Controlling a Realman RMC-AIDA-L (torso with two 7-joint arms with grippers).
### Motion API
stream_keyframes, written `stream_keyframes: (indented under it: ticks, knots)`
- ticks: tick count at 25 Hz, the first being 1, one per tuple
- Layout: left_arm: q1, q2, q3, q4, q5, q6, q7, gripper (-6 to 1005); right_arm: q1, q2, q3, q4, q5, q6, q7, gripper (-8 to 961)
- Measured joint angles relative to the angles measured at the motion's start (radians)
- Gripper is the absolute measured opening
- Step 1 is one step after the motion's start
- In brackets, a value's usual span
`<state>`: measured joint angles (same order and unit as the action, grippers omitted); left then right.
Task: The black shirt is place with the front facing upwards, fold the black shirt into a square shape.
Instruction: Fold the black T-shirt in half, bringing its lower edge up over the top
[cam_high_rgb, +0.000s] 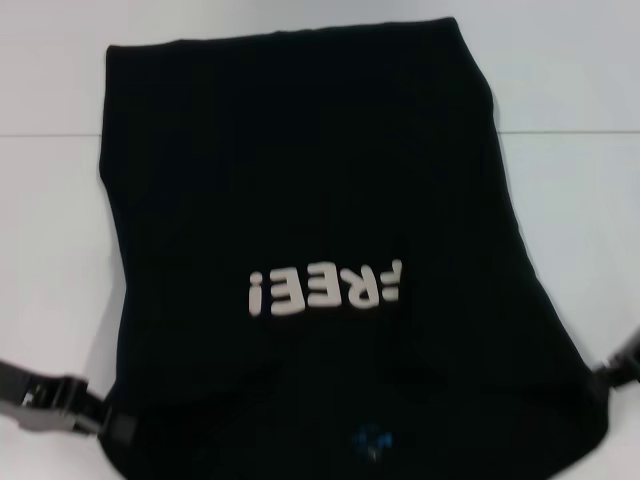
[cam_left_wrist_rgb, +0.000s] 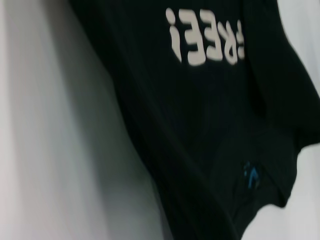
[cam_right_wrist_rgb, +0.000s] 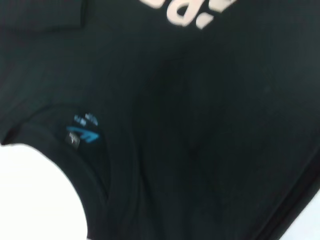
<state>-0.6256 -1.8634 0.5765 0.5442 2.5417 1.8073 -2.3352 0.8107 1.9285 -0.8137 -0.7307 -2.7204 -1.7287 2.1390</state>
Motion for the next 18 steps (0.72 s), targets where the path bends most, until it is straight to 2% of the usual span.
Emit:
stream_keyframes:
  ticks: [4,6,10,13,18]
  knots:
    - [0.005,0.012,0.028,-0.022,0.014,0.107,0.046,23,-0.014,-0.002,0.000,0.001,-0.026,-0.102,-0.077,28]
    - [0.005,0.010,0.041,-0.040,0.037,0.178,0.083,23,-0.021,0.004,-0.001,0.001,-0.038,-0.156,-0.113,25]
    - [0.002,0.007,0.048,-0.059,0.043,0.195,0.102,22,-0.028,0.017,0.010,0.010,-0.044,-0.161,-0.127,25]
    - [0.002,0.010,-0.005,-0.058,0.030,0.189,0.109,22,-0.028,0.017,0.070,0.026,-0.020,-0.130,-0.125,25]
    - [-0.007,0.037,-0.199,-0.049,0.024,0.127,0.075,22,-0.013,-0.012,0.226,0.070,0.041,-0.027,-0.055,27]
